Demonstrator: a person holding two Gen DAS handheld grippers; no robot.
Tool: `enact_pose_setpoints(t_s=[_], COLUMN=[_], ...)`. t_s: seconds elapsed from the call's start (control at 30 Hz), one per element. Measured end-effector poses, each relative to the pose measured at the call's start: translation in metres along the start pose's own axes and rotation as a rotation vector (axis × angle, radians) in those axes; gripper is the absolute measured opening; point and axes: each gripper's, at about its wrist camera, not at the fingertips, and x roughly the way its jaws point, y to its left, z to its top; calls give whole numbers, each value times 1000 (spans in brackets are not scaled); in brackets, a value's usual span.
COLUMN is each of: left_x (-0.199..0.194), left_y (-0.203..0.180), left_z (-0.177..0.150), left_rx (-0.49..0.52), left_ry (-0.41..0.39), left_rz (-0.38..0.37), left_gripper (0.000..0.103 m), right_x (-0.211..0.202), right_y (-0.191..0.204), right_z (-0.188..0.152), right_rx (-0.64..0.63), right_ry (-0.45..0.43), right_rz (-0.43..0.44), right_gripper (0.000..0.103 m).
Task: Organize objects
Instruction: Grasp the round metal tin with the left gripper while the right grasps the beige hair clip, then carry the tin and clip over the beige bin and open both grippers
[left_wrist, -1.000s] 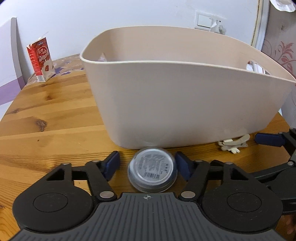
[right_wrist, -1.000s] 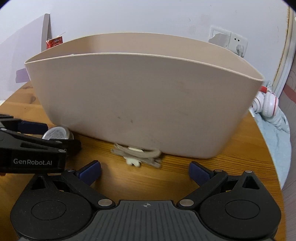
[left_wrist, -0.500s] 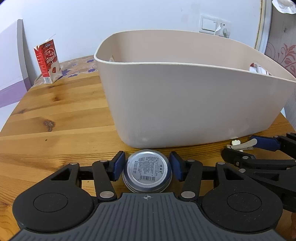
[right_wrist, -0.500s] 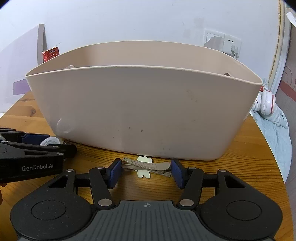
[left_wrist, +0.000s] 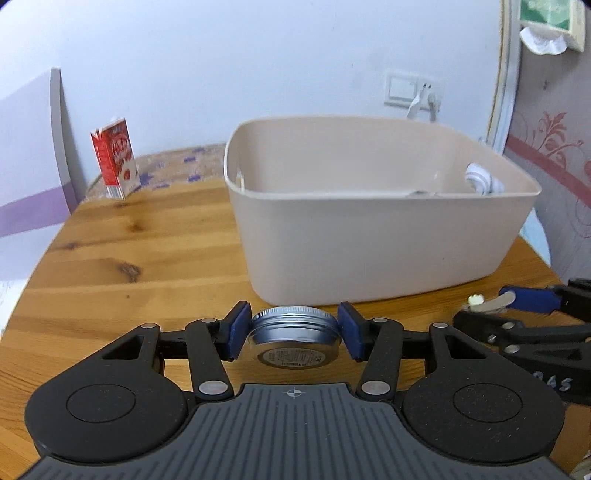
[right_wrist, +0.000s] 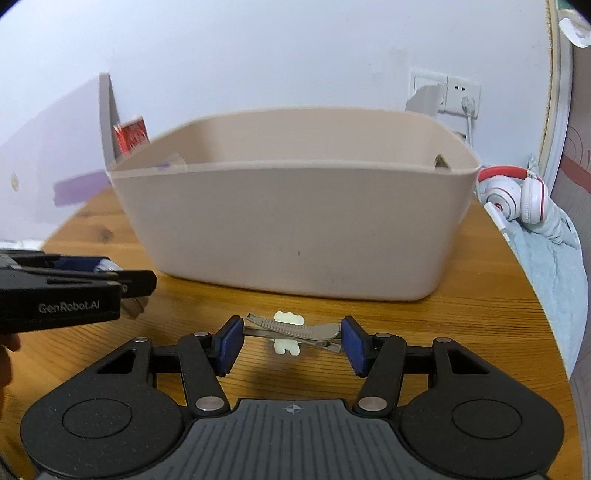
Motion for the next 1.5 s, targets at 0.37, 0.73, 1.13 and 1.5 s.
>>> enact_pose_setpoints(t_s=[0.37, 0.73, 1.13, 1.5], left_x=[-41, -27, 79, 94], left_y=[-6, -27, -55, -51], left_z=[37, 95, 99, 89], left_rx=[-25, -10, 29, 5], left_ry=[-129, -231, -18, 46], left_rz=[-37, -20, 16, -12], left_gripper=[53, 53, 53, 79], right_x=[-60, -54, 17, 48], right_y=[-10, -27, -42, -51], right_z=[42, 89, 106, 97], right_rx=[-40, -60, -50, -20], right_ry=[-187, -263, -141, -25], right_rz=[-14, -63, -101, -97], right_gripper=[55, 55, 55, 67])
